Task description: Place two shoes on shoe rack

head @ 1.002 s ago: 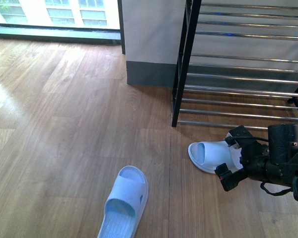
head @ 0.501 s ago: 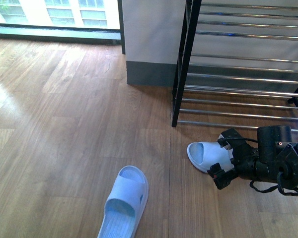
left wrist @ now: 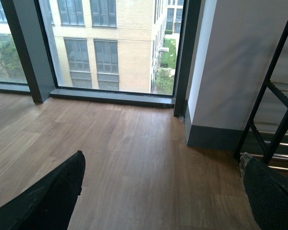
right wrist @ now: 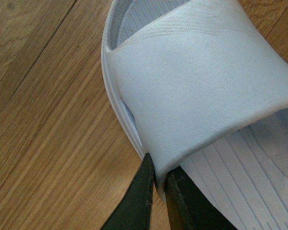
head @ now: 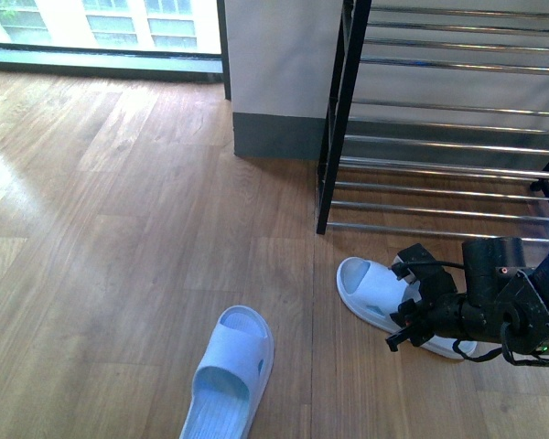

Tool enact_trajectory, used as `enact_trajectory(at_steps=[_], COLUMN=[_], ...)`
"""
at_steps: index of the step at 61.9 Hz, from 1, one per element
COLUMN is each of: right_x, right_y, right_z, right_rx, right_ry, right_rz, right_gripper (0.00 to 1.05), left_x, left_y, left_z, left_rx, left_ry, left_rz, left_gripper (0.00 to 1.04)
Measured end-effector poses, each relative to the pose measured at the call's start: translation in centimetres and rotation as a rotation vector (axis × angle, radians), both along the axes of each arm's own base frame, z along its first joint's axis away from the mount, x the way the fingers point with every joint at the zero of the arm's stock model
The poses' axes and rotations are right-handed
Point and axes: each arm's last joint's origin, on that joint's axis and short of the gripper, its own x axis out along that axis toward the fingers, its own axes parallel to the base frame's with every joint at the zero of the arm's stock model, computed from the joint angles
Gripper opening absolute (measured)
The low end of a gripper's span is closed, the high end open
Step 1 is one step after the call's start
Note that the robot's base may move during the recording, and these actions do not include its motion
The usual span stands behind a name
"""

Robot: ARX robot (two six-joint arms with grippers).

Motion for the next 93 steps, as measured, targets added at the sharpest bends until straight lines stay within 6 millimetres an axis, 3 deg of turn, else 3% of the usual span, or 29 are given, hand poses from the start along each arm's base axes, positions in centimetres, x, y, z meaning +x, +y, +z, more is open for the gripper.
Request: enact_trajectory(at_steps=[12, 21, 29, 33, 43, 49, 63, 74, 93], right_x=[-1.3, -2.7, -4.1, -6.5, -11.4, -14.6, -19.2, -21.5, -21.7], right_y=[0.4, 0.5, 0.4, 0.2, -0.8, -1.9, -2.4, -2.5, -2.4], right_z=[0.6, 3.7, 8.7, 12.9, 18.4, 23.1, 30.1, 32.4, 32.4], right_rx=[0.038, 0.074, 0.103, 0.122, 0.149, 0.167, 0.193, 0.196, 0.203], right_ry=[-0.006, -0.035, -0.101, -0.111, -0.084, -0.128, -0.275, -0.399, -0.404], right_rz=[-0.046, -0.152, -0.263, -0.366, -0.512, -0.596, -0.641, -0.671, -0.679], right_gripper=[0.02, 0.02, 0.02, 0.02, 0.02, 0.02, 0.02, 0.02, 0.02], left_x=[0.0, 0.0, 0.0, 0.0, 0.0, 0.0, 0.0, 0.0, 0.0], left_y=[0.0, 0.0, 0.0, 0.0, 0.0, 0.0, 0.0, 0.0, 0.0], left_z=[0.0, 0.0, 0.0, 0.0, 0.0, 0.0, 0.0, 0.0, 0.0], left_rx=[0.000, 0.000, 0.000, 0.000, 0.000, 0.000, 0.000, 0.000, 0.000], left_ry=[0.000, 0.000, 0.000, 0.000, 0.000, 0.000, 0.000, 0.000, 0.000], left_rz=[0.000, 0.000, 0.000, 0.000, 0.000, 0.000, 0.000, 0.000, 0.000], left_gripper=[0.95, 0.95, 0.95, 0.95, 0.95, 0.95, 0.95, 0.95, 0.95])
